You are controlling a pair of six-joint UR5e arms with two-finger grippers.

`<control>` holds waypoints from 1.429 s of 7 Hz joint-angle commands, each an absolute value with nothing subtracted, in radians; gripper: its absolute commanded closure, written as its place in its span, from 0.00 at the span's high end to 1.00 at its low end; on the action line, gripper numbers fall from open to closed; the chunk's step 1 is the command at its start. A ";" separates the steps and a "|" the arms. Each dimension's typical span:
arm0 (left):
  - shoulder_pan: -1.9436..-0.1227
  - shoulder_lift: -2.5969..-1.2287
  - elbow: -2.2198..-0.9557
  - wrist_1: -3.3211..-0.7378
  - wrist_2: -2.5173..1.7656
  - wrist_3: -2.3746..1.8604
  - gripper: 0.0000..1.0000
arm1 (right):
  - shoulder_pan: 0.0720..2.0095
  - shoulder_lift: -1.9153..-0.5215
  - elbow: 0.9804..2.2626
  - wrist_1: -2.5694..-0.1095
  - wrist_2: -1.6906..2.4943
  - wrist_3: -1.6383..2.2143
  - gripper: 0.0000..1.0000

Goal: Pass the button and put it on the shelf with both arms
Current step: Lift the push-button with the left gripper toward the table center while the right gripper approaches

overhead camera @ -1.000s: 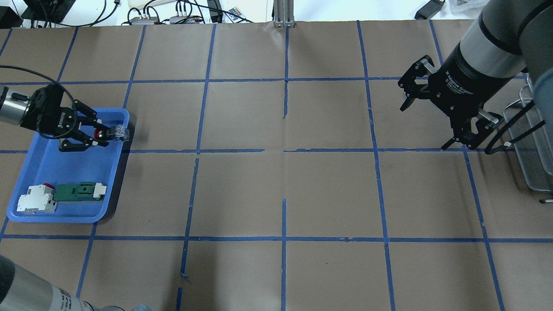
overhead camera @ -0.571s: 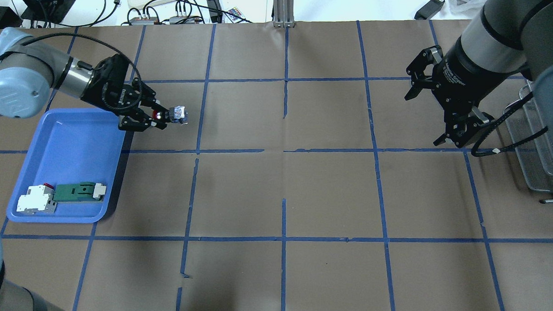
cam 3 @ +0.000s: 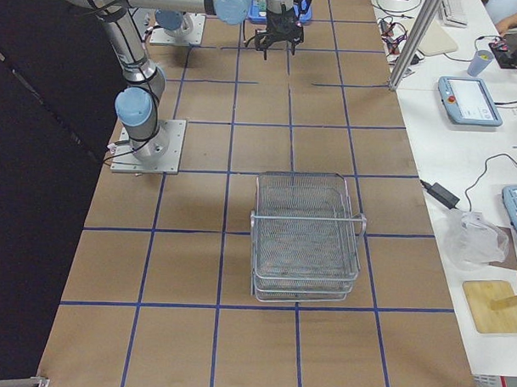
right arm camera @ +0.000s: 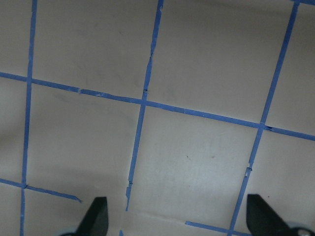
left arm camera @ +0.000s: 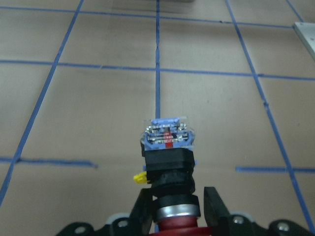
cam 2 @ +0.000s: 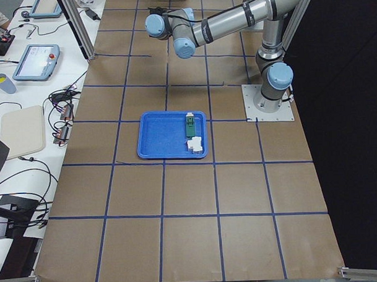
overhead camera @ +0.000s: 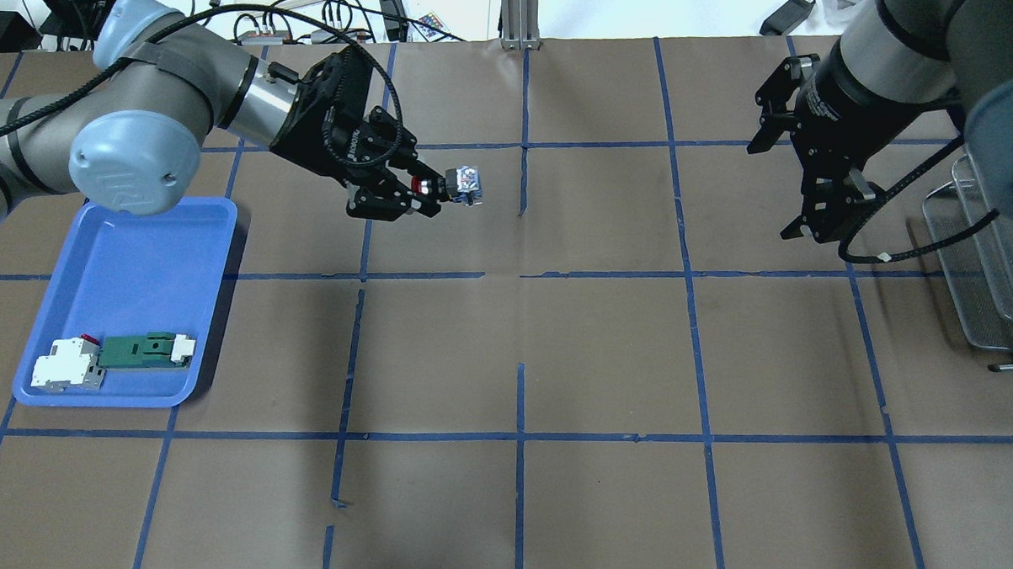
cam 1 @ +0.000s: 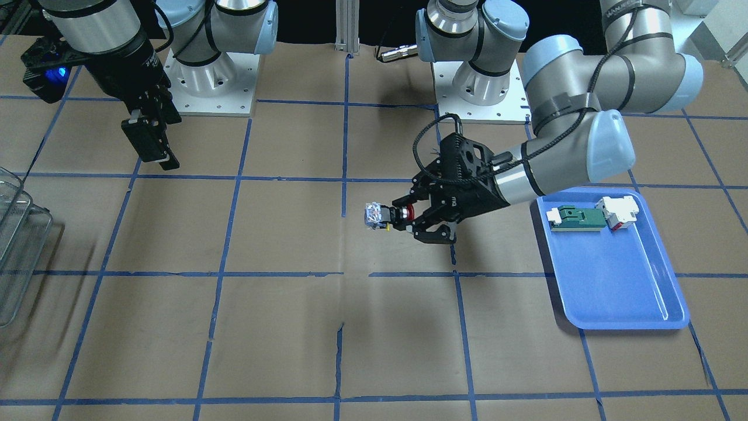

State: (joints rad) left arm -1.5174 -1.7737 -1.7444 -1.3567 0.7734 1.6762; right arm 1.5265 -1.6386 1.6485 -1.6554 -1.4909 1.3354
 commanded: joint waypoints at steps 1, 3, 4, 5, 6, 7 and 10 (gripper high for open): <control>-1.615 -1.721 -1.744 -1.332 0.723 1.532 0.00 | 1.545 -1.574 1.568 -1.641 -1.485 1.409 1.00; -1.672 -1.666 -1.746 -1.328 0.723 1.478 0.00 | 1.629 -1.566 1.566 -1.643 -1.477 1.535 1.00; -1.686 -1.651 -1.746 -1.327 0.721 1.456 0.00 | 1.643 -1.563 1.566 -1.643 -1.477 1.543 1.00; -1.704 -1.629 -1.744 -1.313 0.721 1.453 0.00 | 1.660 -1.566 1.563 -1.641 -1.477 1.567 1.00; -1.715 -1.614 -1.744 -1.312 0.719 1.444 0.00 | 1.686 -1.565 1.563 -1.641 -1.476 1.624 1.00; -1.717 -1.608 -1.746 -1.312 0.719 1.433 0.00 | 1.709 -1.568 1.562 -1.641 -1.476 1.635 1.00; -1.739 -1.609 -1.746 -1.266 0.718 1.395 0.00 | 1.749 -1.577 1.562 -1.638 -1.448 1.683 1.00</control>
State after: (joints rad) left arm -1.7313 -1.6090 -1.7450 -1.2897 0.7195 1.4165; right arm 1.7317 -1.5748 1.5620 -1.6397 -1.4554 1.6699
